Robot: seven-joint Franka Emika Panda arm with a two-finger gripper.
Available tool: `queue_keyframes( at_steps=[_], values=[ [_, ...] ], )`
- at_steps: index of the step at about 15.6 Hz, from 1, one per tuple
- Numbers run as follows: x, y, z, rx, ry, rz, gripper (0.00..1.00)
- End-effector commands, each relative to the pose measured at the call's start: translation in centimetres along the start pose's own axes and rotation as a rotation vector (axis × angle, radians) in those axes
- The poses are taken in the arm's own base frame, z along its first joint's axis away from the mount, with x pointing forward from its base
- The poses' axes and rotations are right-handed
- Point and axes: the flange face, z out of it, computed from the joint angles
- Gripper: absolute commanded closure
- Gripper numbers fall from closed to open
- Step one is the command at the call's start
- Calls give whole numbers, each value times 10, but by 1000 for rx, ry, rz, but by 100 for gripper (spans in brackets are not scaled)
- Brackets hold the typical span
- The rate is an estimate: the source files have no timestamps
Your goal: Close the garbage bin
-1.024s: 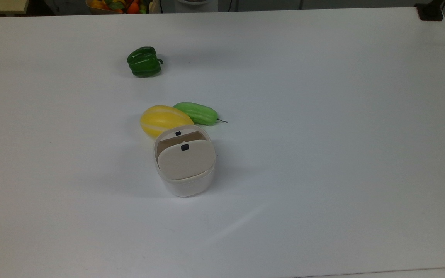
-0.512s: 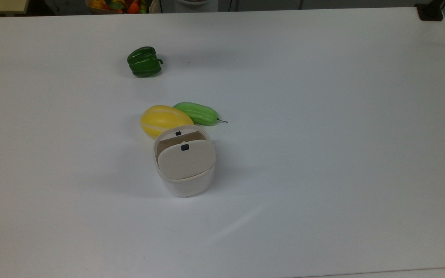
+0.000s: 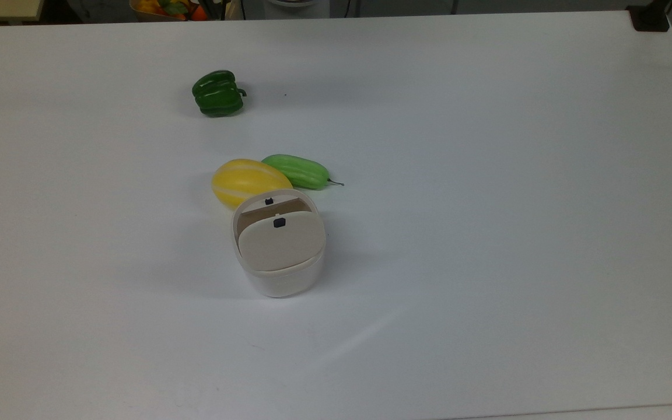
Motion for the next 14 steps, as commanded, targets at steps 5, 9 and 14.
queue_keyframes(
  at_steps=[5, 9, 14],
  values=[
    [29, 3, 6, 25, 148, -47, 100],
    [58, -8, 18, 14, 272, -57, 100],
    [87, -33, 15, 6, 515, -99, 100]
  ],
)
